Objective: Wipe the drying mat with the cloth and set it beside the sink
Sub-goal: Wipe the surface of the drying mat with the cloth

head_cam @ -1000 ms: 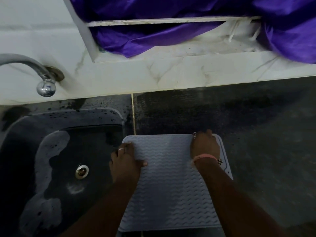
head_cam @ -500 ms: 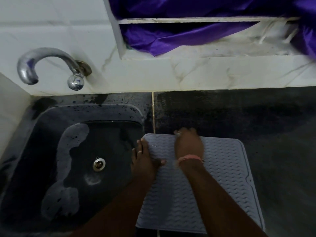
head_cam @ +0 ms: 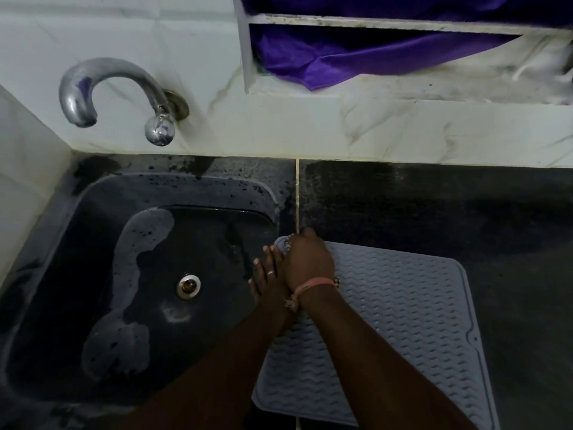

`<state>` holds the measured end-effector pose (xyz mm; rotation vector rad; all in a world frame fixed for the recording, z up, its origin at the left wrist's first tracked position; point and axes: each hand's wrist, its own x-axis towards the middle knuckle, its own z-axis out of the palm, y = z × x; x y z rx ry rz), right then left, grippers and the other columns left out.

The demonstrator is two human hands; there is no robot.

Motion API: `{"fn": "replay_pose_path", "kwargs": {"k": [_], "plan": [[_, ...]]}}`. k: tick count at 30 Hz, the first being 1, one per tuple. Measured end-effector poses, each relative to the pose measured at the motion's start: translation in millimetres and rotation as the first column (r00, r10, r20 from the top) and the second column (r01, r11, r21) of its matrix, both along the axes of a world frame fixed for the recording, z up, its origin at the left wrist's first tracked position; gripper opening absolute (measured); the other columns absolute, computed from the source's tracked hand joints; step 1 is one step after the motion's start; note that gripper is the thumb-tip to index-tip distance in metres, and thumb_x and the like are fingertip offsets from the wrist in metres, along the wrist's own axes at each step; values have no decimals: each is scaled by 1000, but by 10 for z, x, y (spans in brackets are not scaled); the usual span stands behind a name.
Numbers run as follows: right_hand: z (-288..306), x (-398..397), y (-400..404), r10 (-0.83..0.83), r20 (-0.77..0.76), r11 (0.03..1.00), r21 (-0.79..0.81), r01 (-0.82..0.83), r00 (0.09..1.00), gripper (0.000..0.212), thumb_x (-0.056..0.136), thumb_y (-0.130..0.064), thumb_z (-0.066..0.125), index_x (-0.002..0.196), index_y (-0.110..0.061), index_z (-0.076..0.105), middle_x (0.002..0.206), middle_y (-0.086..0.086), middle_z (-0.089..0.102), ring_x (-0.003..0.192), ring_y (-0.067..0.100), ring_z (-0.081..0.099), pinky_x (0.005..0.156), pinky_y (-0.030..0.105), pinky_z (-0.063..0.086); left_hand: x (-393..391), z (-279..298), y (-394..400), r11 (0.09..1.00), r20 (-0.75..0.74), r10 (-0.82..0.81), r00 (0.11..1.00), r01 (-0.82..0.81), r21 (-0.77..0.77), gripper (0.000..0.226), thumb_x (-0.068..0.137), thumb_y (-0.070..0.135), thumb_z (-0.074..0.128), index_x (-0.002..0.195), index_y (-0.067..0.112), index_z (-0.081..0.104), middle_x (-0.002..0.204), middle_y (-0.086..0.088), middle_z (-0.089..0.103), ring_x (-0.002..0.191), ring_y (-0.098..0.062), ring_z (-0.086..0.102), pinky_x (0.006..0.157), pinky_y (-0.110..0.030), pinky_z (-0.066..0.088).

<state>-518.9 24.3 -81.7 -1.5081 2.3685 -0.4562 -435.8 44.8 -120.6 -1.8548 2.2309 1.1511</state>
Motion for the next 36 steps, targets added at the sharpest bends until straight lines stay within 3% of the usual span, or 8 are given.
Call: {"fn": "replay_pose_path", "kwargs": {"k": [7, 10, 13, 16, 23, 29, 33, 36], "plan": [[-20, -416, 266, -28, -92, 998, 58, 34, 995, 20, 88, -13, 53, 101, -15, 68, 110, 9, 55, 98, 29, 59, 82, 35, 51, -2, 10, 15, 1000, -6, -1, 1000, 1, 0, 111, 86, 56, 55, 153, 18, -25, 161, 0, -30, 150, -28, -22, 120, -57, -4], [-94, -186, 156, -14, -81, 998, 64, 19, 997, 19, 89, -17, 53, 100, -16, 68, 109, 6, 55, 98, 26, 60, 83, 33, 51, 16, -21, 7, 999, -24, 7, 1000, -6, 40, 108, 91, 48, 57, 148, 25, -32, 155, 9, -38, 148, -24, -28, 120, -58, -7], [-96, 66, -60, 62, -45, 998, -14, -63, 997, 22, 92, -33, 55, 94, -17, 69, 104, 6, 57, 95, 25, 58, 79, 34, 50, 48, -22, 6, 999, 56, -42, 998, 42, 7, 87, 95, 61, 28, 143, 25, -35, 139, 15, -54, 147, -22, -30, 121, -57, -4], [3, 29, -188, 156, 48, 987, 22, -157, 987, 19, 89, -32, 60, 88, -17, 72, 97, 6, 61, 91, 25, 62, 77, 32, 51, 59, -26, 9, 995, 42, -80, 996, 77, 66, 95, 96, 56, 44, 151, 24, -27, 153, 4, -42, 145, -25, -34, 120, -58, -9], [9, -351, 225, -204, -97, 976, 60, 210, 974, 19, 90, -11, 50, 95, -10, 68, 108, 12, 59, 93, 29, 61, 75, 33, 51, -12, 28, 23, 999, -6, 29, 1000, -29, 30, 115, 86, 57, 59, 152, 19, -27, 161, 2, -30, 149, -27, -25, 118, -60, -10], [54, 134, -54, 18, -9, 999, 30, -18, 1000, 23, 91, -37, 58, 91, -16, 69, 101, 6, 61, 90, 23, 61, 75, 30, 48, -7, 40, 3, 999, 143, -25, 989, 19, 47, 87, 87, 69, 10, 153, 24, -24, 158, 4, -35, 150, -25, -24, 121, -57, -4], [153, -149, -47, 32, 226, 997, 58, -46, 974, 23, 90, -32, 58, 80, -15, 70, 86, 6, 67, 81, 23, 65, 74, 30, 53, -44, 41, 48, 1000, 160, -15, 987, 16, -8, 95, 94, 54, 45, 155, 18, -20, 163, -2, -26, 150, -31, -21, 120, -60, -4], [156, -641, 289, -158, 153, 987, 3, 160, 975, 21, 93, -24, 52, 90, -13, 70, 100, 11, 61, 86, 28, 61, 77, 35, 52, -143, 109, 91, 982, 230, 46, 972, -1, -191, 106, 85, 58, 58, 158, 10, -4, 166, -13, -5, 152, -37, -3, 118, -64, 9]]}}
